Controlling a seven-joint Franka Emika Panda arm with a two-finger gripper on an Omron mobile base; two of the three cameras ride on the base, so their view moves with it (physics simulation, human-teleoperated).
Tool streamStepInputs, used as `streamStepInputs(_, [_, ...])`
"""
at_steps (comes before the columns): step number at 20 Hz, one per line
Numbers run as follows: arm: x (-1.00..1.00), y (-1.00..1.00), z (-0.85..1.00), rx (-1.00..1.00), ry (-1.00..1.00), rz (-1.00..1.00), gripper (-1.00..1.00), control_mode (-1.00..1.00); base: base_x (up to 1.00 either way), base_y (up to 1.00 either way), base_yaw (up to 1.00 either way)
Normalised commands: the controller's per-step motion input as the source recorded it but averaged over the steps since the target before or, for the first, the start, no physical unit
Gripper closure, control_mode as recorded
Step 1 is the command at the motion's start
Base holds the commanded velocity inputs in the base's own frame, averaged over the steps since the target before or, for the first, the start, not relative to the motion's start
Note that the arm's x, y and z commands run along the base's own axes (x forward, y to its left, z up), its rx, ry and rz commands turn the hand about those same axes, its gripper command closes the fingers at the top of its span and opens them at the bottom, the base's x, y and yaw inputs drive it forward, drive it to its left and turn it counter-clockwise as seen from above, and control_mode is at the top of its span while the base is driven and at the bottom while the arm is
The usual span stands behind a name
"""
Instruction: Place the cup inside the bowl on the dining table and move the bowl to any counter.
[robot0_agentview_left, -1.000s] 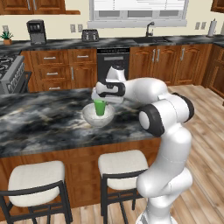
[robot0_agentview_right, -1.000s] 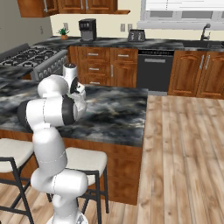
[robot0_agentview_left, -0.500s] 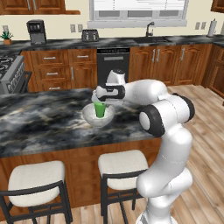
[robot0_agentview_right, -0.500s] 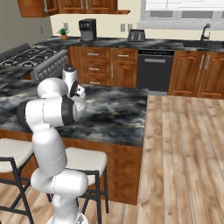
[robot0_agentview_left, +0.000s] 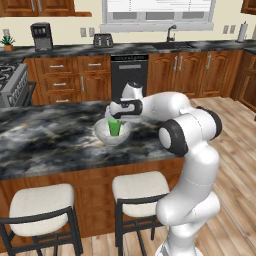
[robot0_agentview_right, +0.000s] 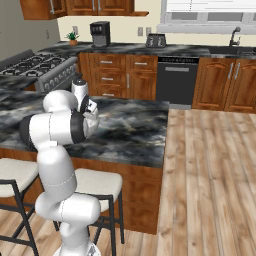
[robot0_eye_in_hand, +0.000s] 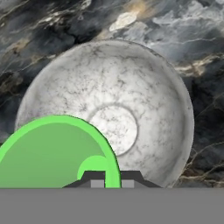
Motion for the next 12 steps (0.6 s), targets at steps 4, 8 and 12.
streamStepInputs(4, [0.0, 0.0, -0.14, -0.03, 0.0, 0.0, 1.0, -1.0, 0.0, 0.0, 0.0])
streamStepInputs(8, [0.0, 0.0, -0.12, -0.03, 0.0, 0.0, 1.0, -1.0, 0.0, 0.0, 0.0])
streamStepInputs(12, [0.0, 0.0, -0.03, -0.03, 0.0, 0.0, 1.0, -1.0, 0.0, 0.0, 0.0])
